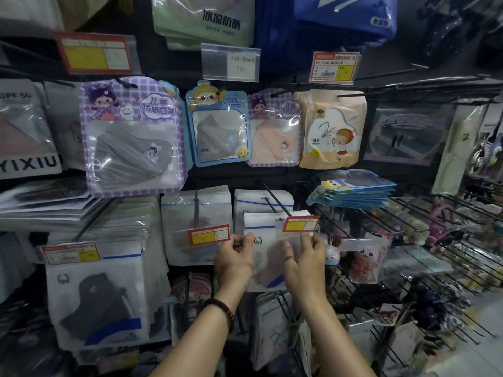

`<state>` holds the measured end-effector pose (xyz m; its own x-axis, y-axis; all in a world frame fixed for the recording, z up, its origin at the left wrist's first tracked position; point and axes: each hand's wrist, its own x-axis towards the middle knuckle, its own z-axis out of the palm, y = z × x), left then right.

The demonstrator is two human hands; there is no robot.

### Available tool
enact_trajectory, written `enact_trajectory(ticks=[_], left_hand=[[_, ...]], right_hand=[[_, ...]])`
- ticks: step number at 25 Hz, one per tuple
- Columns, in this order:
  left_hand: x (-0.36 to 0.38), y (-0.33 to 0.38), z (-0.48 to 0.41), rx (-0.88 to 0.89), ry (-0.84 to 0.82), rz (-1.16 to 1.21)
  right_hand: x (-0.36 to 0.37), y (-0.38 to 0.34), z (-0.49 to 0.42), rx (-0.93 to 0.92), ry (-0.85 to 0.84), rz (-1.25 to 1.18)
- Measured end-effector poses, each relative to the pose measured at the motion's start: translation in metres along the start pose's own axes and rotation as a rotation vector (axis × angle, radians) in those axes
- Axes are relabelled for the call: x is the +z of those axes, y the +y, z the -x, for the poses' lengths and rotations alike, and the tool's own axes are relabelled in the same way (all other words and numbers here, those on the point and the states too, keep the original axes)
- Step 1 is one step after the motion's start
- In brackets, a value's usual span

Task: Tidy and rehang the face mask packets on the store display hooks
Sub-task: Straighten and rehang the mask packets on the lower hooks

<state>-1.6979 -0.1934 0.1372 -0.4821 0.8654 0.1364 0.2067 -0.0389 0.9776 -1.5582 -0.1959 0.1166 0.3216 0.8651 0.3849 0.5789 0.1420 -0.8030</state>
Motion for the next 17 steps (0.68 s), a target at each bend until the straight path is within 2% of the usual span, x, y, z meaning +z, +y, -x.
enact_trajectory(ticks=[5,9,12,14,17], left_hand=[[-0.02,-0.013,0.003,0.075,-0.012,-0.147],[-0.068,-0.027,0.03,0.18,-0.155,-0.307],[-0.117,-0.043,0.048,0.217,-0.228,-0.363],[-0.155,-0.052,0.053,0.229,-0.192,-0.362],[-0.216,-0.065,0.054,0.249,-0.043,-0.296]], right_hand=[[-0.003,-0.004,0.024,0.046,-0.06,-0.052],[0.016,-0.023,0.074,0.074,-0.057,-0.045],[0.035,-0.046,0.112,0.075,-0.153,-0.147],[0.048,-0.067,0.134,0.074,-0.229,-0.212],[0.072,-0.099,0.163,0.038,-0.307,-0.265]])
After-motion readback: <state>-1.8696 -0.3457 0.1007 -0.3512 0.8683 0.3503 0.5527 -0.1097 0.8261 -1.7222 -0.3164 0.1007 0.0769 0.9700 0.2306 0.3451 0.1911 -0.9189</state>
